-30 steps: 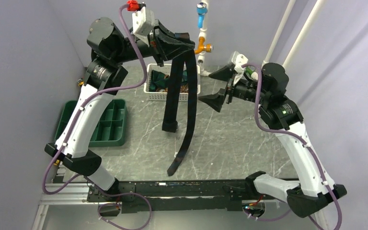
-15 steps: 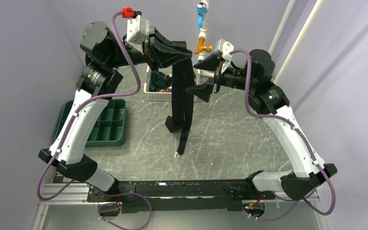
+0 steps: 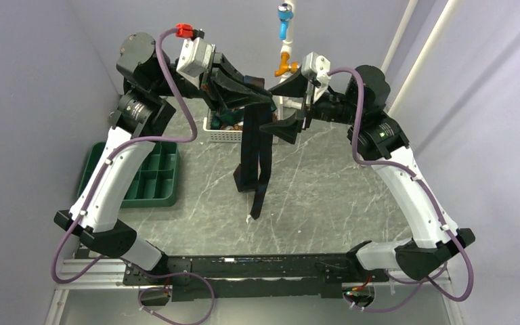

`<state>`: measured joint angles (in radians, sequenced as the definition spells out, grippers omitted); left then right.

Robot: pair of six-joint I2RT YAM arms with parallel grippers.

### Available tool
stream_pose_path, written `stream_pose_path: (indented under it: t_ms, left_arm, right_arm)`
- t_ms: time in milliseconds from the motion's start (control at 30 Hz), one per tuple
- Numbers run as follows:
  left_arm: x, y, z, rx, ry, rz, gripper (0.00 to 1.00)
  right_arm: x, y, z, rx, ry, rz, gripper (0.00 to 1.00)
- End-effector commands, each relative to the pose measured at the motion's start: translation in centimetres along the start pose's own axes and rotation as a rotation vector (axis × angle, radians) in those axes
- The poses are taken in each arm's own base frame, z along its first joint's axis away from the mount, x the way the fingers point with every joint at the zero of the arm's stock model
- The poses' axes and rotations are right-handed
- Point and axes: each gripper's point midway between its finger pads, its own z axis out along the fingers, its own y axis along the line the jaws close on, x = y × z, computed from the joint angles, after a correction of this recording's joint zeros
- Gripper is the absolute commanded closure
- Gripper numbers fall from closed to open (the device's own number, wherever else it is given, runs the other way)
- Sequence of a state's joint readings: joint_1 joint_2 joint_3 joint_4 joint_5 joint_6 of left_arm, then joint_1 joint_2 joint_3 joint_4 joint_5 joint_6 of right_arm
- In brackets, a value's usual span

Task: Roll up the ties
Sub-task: Flatten out the tie at the center of the board.

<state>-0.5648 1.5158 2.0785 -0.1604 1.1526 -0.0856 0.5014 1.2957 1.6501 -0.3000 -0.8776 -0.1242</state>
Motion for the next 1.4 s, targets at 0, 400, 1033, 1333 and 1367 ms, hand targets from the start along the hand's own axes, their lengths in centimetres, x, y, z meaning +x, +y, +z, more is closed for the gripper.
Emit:
stream_pose_path:
  t_ms: [0, 400, 1033, 1333, 1367]
  left_arm:
    - [-0.4, -3.9, 0.2, 0.168, -0.009, -0.022, 1.00]
    - [-4.3, 0.4, -1.3, -0.057, -0.060, 0.093, 1.00]
    - [-7.7, 6.1, -8.5, -0.611, -0.120, 0.314, 1.00]
    - [-7.8, 2.7, 2.3, -0.425, -0.349, 0.149, 1.00]
    - [-7.8, 4.1, 1.9, -0.508, -0.363, 0.101, 1.00]
  right_arm:
    - [-1.6, 1.3, 0.7, -0.074, -0.060, -0.031, 0.00]
    - [5.0, 2.7, 5.8, -0.132, 0.008, 0.082, 0.36]
    - [18.7, 1.0, -5.5, -0.050, 0.463, 0.354, 1.00]
    - [17.7, 4.8, -15.5, 0.074, 0.679, 0.202, 1.00]
    - [17.6, 4.5, -15.8, 0.094, 0.689, 0.189, 1.00]
